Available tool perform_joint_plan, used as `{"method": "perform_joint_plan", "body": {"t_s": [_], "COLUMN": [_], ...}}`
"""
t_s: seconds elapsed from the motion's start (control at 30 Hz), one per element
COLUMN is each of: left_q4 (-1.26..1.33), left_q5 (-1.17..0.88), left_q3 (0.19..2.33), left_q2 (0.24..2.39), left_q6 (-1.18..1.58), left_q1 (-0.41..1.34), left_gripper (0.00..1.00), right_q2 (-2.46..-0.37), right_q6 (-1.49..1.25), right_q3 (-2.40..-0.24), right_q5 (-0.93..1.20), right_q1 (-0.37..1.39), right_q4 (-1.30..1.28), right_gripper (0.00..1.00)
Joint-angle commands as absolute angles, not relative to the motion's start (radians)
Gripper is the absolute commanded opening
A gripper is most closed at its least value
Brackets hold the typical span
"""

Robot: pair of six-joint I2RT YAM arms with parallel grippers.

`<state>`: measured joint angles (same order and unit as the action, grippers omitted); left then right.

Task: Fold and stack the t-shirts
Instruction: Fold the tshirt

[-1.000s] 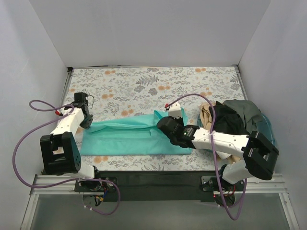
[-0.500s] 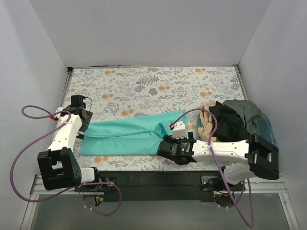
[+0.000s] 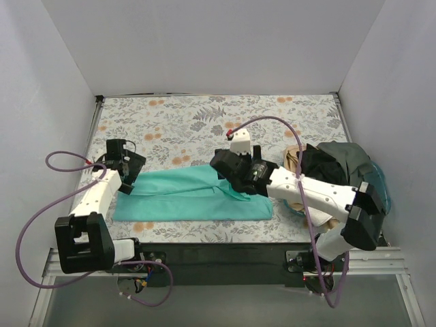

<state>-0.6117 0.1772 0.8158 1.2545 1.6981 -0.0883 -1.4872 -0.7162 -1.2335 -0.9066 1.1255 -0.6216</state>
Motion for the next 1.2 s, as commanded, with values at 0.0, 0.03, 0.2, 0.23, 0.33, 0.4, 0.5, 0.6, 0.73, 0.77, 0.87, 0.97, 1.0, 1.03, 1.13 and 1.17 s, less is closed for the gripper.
{"method": "perform_joint_plan", "body": {"t_s": [0.0,0.03,0.2,0.23,0.33,0.4,0.5,0.6,0.73,0.77,0.87,0.97,1.0,1.03,1.13,1.17], "left_q4": [-0.534,-0.531,-0.494,-0.494,-0.495,-0.502,-0.511,-0.517,-0.528,-0.531,-0.538,-0.540,-0.540,-0.540,-0.526,-0.517], "left_q5": [0.117,0.121,0.144,0.164,0.192,0.210,0.235,0.256,0.270,0.271,0.267,0.267,0.265,0.259,0.214,0.190], "left_q3": [0.770,0.764,0.724,0.721,0.719,0.721,0.724,0.729,0.730,0.730,0.729,0.727,0.724,0.723,0.715,0.712], "left_q2": [1.293,1.301,1.345,1.351,1.370,1.377,1.387,1.397,1.404,1.402,1.393,1.367,1.353,1.347,1.335,1.332], "left_q6": [1.664,1.664,1.664,1.663,1.657,1.655,1.660,1.663,1.666,1.666,1.667,1.670,1.675,1.678,1.684,1.683], "left_q1": [-0.057,-0.051,-0.028,-0.028,-0.028,-0.029,-0.029,-0.029,-0.029,-0.029,-0.028,-0.029,-0.028,-0.029,-0.026,-0.026], "left_gripper": [0.95,0.95,0.96,0.96,0.96,0.96,0.97,0.97,0.97,0.97,0.97,0.98,0.98,0.98,0.98,0.98], "right_q2": [-1.602,-1.635,-1.828,-1.841,-1.830,-1.781,-1.697,-1.636,-1.565,-1.551,-1.496,-1.451,-1.434,-1.430,-1.413,-1.408], "right_q6": [-0.408,-0.387,-0.278,-0.269,-0.313,-0.357,-0.423,-0.448,-0.489,-0.495,-0.505,-0.531,-0.543,-0.581,-0.612,-0.614], "right_q3": [-1.299,-1.318,-1.373,-1.361,-1.272,-1.206,-1.076,-0.985,-0.943,-0.940,-0.945,-0.956,-0.951,-0.948,-0.895,-0.873], "right_q5": [-0.675,-0.673,-0.749,-0.732,-0.674,-0.675,-0.686,-0.713,-0.707,-0.713,-0.744,-0.749,-0.741,-0.692,-0.484,-0.426], "right_q1": [0.974,0.954,0.890,0.890,0.893,0.910,0.971,1.051,1.092,1.094,1.092,1.091,1.085,1.078,1.008,0.997], "right_q4": [-0.425,-0.425,-0.428,-0.433,-0.445,-0.454,-0.454,-0.456,-0.463,-0.463,-0.463,-0.463,-0.463,-0.462,-0.376,-0.329], "right_gripper": [0.98,0.98,0.98,0.98,0.98,0.98,0.98,0.98,0.98,0.98,0.98,0.98,0.98,0.98,0.98,0.98]}}
